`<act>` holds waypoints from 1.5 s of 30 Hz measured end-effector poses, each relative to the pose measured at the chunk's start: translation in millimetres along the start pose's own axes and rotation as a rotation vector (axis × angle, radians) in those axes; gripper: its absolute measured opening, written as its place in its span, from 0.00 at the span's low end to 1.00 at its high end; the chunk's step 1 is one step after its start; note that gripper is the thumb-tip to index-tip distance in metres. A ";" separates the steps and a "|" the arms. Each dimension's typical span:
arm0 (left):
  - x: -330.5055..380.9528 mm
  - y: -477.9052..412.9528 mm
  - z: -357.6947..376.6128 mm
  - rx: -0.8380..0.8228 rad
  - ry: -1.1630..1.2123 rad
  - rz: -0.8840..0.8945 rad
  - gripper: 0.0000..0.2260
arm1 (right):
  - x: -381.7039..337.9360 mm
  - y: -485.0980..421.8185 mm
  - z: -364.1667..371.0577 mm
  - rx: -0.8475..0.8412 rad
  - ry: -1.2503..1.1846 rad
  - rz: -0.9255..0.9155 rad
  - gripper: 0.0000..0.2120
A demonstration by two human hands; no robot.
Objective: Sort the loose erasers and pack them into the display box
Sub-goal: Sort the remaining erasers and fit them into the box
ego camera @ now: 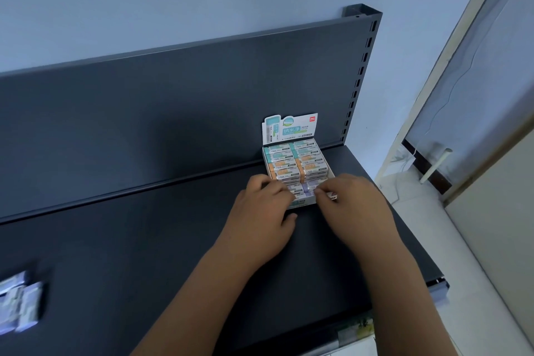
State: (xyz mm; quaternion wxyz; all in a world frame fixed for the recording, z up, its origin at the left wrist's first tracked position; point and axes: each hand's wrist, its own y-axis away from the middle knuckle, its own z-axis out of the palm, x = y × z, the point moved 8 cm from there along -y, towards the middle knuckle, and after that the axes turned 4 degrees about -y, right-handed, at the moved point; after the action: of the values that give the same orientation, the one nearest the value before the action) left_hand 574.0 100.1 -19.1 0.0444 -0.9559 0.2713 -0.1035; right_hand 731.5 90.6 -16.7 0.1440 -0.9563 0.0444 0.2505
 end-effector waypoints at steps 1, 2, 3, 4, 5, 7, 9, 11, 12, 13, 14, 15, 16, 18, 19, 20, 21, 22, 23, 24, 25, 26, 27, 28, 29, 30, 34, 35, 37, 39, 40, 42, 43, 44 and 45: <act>0.8 0.7 -0.1 -0.008 -0.011 -0.003 0.16 | -0.8 0.4 -1.4 0.015 -0.011 -0.006 0.09; 1.3 1.6 0.1 -0.018 -0.024 -0.009 0.16 | -1.2 1.2 -3.0 0.035 -0.025 -0.013 0.08; 1.4 2.5 -0.1 -0.022 -0.034 -0.019 0.16 | -1.6 1.9 -3.8 0.051 -0.034 -0.021 0.07; 1.1 3.3 -0.6 -0.019 -0.037 -0.030 0.16 | -1.9 2.7 -2.9 0.054 -0.030 -0.028 0.07; 0.8 3.8 -1.2 -0.011 -0.034 -0.038 0.16 | -2.0 3.1 -0.3 0.041 -0.015 -0.030 0.08; -0.6 4.1 -1.5 -0.002 -0.029 -0.045 0.15 | -0.7 3.9 6.0 0.003 -0.010 -0.006 0.10; -3.2 2.3 -0.1 -0.001 -0.029 -0.050 0.13 | -0.4 4.3 7.2 -0.014 -0.044 0.017 0.10; -5.5 -0.8 0.6 0.017 -0.032 -0.062 0.10 | -2.6 4.8 6.2 -0.025 -0.072 -0.003 0.09; -6.5 -2.0 0.4 0.029 -0.028 -0.072 0.09 | -3.2 4.9 6.2 -0.033 -0.080 -0.015 0.08; -7.5 -2.9 0.4 0.039 -0.023 -0.084 0.08 | -3.3 4.9 6.7 -0.040 -0.084 -0.018 0.08; -8.5 -3.6 1.1 0.044 -0.019 -0.094 0.07 | -2.8 4.9 7.3 -0.043 -0.085 -0.013 0.08; -9.3 -4.1 1.9 0.047 -0.017 -0.103 0.07 | -2.4 5.1 8.2 -0.042 -0.083 -0.004 0.08; -10.4 -4.3 2.9 0.050 -0.016 -0.111 0.07 | -2.4 5.4 9.0 -0.038 -0.078 0.003 0.07; -11.3 -4.2 4.5 0.064 -0.013 -0.126 0.07 | -2.8 6.3 10.1 -0.033 -0.068 0.006 0.07; -11.2 -3.8 5.0 0.072 -0.006 -0.133 0.07 | -2.8 6.8 10.4 -0.033 -0.069 0.005 0.07; -10.8 -3.4 5.2 0.079 0.003 -0.139 0.07 | -2.5 7.0 10.4 -0.033 -0.073 0.003 0.07; -10.3 -3.0 5.6 0.083 0.015 -0.144 0.07 | -2.2 7.2 10.3 -0.034 -0.078 0.001 0.07; -9.8 -2.5 6.4 0.079 0.029 -0.147 0.06 | -2.1 7.4 10.3 -0.038 -0.079 0.000 0.07; -9.2 -2.1 6.9 0.073 0.048 -0.147 0.06 | -2.5 7.9 10.5 -0.042 -0.079 -0.001 0.07; -8.9 -1.5 7.6 0.062 0.072 -0.144 0.07 | -3.1 8.6 10.6 -0.044 -0.078 -0.005 0.07; -8.4 -0.6 8.1 0.051 0.105 -0.138 0.08 | -4.0 9.6 10.0 -0.039 -0.080 -0.009 0.07; -7.4 1.0 8.0 0.040 0.145 -0.131 0.11 | -5.3 11.0 8.4 -0.027 -0.086 -0.015 0.07; -5.9 3.3 6.4 0.040 0.183 -0.122 0.14 | -7.0 12.6 5.6 -0.007 -0.094 -0.026 0.07; -4.6 6.1 3.5 0.048 0.212 -0.116 0.16 | -9.4 14.3 1.9 0.022 -0.100 -0.043 0.07; -3.3 9.3 0.0 0.059 0.232 -0.114 0.18 | -12.1 15.8 -1.7 0.049 -0.107 -0.063 0.06; -3.0 12.3 -3.2 0.068 0.242 -0.119 0.19 | -14.4 16.5 -4.6 0.067 -0.120 -0.077 0.06; -8.0 20.9 -16.1 0.097 0.231 -0.157 0.21 | -21.9 14.9 -10.0 0.077 -0.173 -0.066 0.12; -11.2 22.7 -18.4 0.102 0.215 -0.171 0.21 | -23.6 14.0 -11.3 0.084 -0.171 -0.050 0.13; -20.9 27.9 -21.8 0.114 0.174 -0.215 0.23 | -26.0 12.4 -12.4 0.093 -0.206 -0.013 0.16; -33.1 34.7 -23.7 0.119 0.133 -0.260 0.26 | -33.6 13.1 -11.1 0.086 -0.262 -0.021 0.18; -39.4 38.4 -24.4 0.117 0.121 -0.276 0.27 | -40.3 13.8 -8.3 0.068 -0.264 -0.045 0.19; -52.8 46.6 -26.6 0.108 0.111 -0.299 0.27 | -56.5 16.5 0.1 0.025 -0.253 -0.089 0.21; -60.1 51.7 -28.5 0.106 0.108 -0.308 0.27 | -64.9 18.1 4.7 0.010 -0.252 -0.099 0.22; -68.2 57.8 -31.8 0.110 0.106 -0.317 0.27 | -73.9 19.8 9.4 -0.004 -0.250 -0.106 0.23; -77.4 65.2 -36.1 0.118 0.104 -0.325 0.27 | -84.3 21.9 14.3 -0.016 -0.242 -0.116 0.23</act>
State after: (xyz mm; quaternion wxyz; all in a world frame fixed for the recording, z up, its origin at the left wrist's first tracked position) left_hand 468.4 84.5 -6.5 0.0689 -0.9763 0.1086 -0.1742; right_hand 648.0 75.0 7.3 0.1552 -0.9211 -0.0306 0.3557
